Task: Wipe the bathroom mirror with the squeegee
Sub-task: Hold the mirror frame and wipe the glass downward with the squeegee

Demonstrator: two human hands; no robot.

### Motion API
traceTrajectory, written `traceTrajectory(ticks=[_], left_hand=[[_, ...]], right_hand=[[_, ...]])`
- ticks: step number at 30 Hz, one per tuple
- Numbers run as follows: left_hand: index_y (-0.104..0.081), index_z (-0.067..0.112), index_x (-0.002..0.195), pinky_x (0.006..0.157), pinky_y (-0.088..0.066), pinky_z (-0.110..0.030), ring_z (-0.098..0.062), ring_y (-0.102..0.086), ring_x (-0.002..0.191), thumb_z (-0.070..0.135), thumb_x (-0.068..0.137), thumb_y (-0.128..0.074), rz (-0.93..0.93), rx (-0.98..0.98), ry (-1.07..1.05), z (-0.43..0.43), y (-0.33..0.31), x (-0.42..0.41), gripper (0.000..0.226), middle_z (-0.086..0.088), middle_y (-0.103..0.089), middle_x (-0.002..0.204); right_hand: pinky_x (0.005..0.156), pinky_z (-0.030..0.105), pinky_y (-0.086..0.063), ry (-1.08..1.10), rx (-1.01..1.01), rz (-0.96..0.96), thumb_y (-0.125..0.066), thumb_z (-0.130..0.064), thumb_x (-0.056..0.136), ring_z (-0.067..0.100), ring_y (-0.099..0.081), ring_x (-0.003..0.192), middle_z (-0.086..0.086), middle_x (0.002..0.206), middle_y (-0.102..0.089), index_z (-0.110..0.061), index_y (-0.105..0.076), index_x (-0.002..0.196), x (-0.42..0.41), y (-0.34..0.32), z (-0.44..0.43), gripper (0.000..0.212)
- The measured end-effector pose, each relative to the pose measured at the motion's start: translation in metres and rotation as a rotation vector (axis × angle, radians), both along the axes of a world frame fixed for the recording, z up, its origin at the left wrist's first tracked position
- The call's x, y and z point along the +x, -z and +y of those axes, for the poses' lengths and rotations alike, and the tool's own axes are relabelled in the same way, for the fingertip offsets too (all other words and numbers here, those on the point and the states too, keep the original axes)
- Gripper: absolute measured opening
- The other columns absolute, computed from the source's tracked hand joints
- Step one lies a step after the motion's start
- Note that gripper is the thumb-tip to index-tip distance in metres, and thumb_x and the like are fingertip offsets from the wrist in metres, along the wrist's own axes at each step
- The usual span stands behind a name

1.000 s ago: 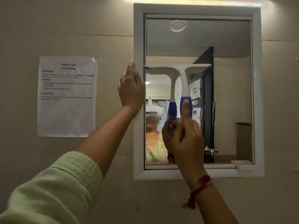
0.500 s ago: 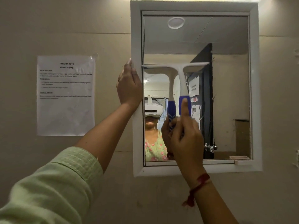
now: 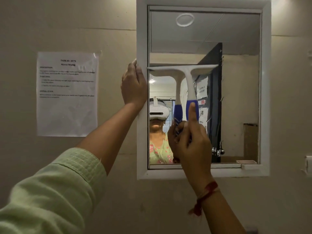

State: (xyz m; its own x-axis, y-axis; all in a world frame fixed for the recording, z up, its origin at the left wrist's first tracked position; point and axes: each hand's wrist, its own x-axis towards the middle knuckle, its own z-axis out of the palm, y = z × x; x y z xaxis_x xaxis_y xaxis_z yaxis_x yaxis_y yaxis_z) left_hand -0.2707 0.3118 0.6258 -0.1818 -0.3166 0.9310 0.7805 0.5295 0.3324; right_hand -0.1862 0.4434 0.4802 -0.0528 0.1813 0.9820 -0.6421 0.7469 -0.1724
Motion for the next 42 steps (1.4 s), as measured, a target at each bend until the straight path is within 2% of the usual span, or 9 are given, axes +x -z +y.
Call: traceTrajectory(ticks=[4, 6, 9, 16, 21, 24, 30, 36, 42], left_hand=[[-0.047, 0.007, 0.131, 0.096, -0.046, -0.038, -0.025, -0.057, 0.11, 0.024, 0.101, -0.031, 0.0, 0.005, 0.013, -0.001, 0.0, 0.0, 0.037, -0.012, -0.062, 0.117], [-0.047, 0.007, 0.131, 0.094, -0.047, -0.038, -0.025, -0.057, 0.108, 0.024, 0.101, -0.031, -0.006, 0.006, 0.019, 0.0, 0.0, 0.0, 0.037, -0.013, -0.063, 0.115], [-0.046, 0.008, 0.131, 0.095, -0.047, -0.038, -0.026, -0.057, 0.11, 0.024, 0.101, -0.031, -0.015, 0.008, 0.018, -0.001, 0.0, 0.0, 0.038, -0.014, -0.062, 0.117], [-0.046, 0.009, 0.131, 0.096, -0.046, -0.037, -0.026, -0.056, 0.112, 0.025, 0.101, -0.03, -0.016, 0.0, 0.001, -0.002, 0.0, -0.003, 0.038, -0.013, -0.062, 0.119], [-0.046, 0.01, 0.132, 0.096, -0.043, -0.03, -0.022, -0.055, 0.115, 0.025, 0.101, -0.03, -0.017, -0.004, -0.021, -0.001, 0.0, -0.001, 0.037, -0.01, -0.061, 0.123], [-0.046, 0.009, 0.131, 0.097, -0.045, -0.036, -0.024, -0.056, 0.113, 0.025, 0.101, -0.03, -0.013, -0.004, -0.017, -0.001, 0.0, 0.0, 0.037, -0.011, -0.061, 0.122], [-0.047, 0.011, 0.129, 0.093, -0.047, -0.041, -0.028, -0.057, 0.108, 0.026, 0.101, -0.029, -0.02, 0.002, -0.012, -0.001, 0.0, -0.003, 0.037, -0.014, -0.063, 0.116], [-0.046, 0.01, 0.131, 0.093, -0.047, -0.036, -0.025, -0.057, 0.11, 0.025, 0.101, -0.03, -0.024, -0.003, -0.003, 0.0, 0.001, 0.001, 0.038, -0.012, -0.062, 0.118], [-0.047, 0.009, 0.13, 0.093, -0.047, -0.04, -0.028, -0.057, 0.108, 0.026, 0.101, -0.029, -0.039, 0.005, 0.023, -0.001, 0.001, 0.0, 0.038, -0.014, -0.063, 0.115]], right_hand=[[0.062, 0.01, -0.044, 0.003, 0.007, -0.03, -0.045, -0.026, 0.097, 0.008, -0.05, 0.065, 0.01, 0.086, -0.055, -0.023, -0.013, 0.144, -0.004, 0.012, 0.0, 0.057], [0.06, 0.018, -0.052, -0.019, -0.01, -0.066, -0.034, -0.034, 0.096, 0.008, -0.052, 0.066, 0.01, 0.089, -0.056, -0.026, -0.013, 0.145, -0.002, 0.041, -0.006, 0.054], [0.059, 0.027, -0.058, -0.059, -0.049, -0.107, -0.035, -0.038, 0.096, 0.009, -0.055, 0.069, 0.013, 0.093, -0.057, -0.028, -0.014, 0.144, 0.003, 0.071, -0.019, 0.054], [0.056, 0.02, -0.051, -0.049, -0.053, -0.049, -0.028, -0.032, 0.095, 0.009, -0.051, 0.062, 0.003, 0.085, -0.051, -0.025, -0.015, 0.145, -0.003, 0.031, -0.011, 0.052], [0.059, 0.021, -0.055, -0.04, -0.044, -0.093, -0.03, -0.031, 0.094, 0.006, -0.051, 0.066, 0.01, 0.09, -0.056, -0.024, -0.016, 0.145, 0.001, 0.064, -0.019, 0.053], [0.057, 0.015, -0.051, -0.06, -0.055, -0.088, -0.031, -0.031, 0.094, 0.004, -0.048, 0.062, 0.009, 0.089, -0.056, -0.025, -0.017, 0.144, 0.003, 0.065, -0.018, 0.052], [0.056, 0.027, -0.054, -0.063, -0.035, -0.054, -0.029, -0.031, 0.095, 0.011, -0.051, 0.063, 0.004, 0.086, -0.052, -0.029, -0.014, 0.145, -0.001, 0.036, -0.004, 0.053], [0.058, 0.024, -0.057, -0.066, -0.034, -0.101, -0.031, -0.032, 0.095, 0.004, -0.051, 0.066, 0.009, 0.092, -0.057, -0.033, -0.009, 0.144, 0.003, 0.081, -0.014, 0.054], [0.058, 0.021, -0.053, -0.067, -0.039, -0.054, -0.03, -0.031, 0.095, 0.01, -0.054, 0.066, 0.005, 0.089, -0.054, -0.03, -0.012, 0.144, -0.002, 0.048, -0.004, 0.053]])
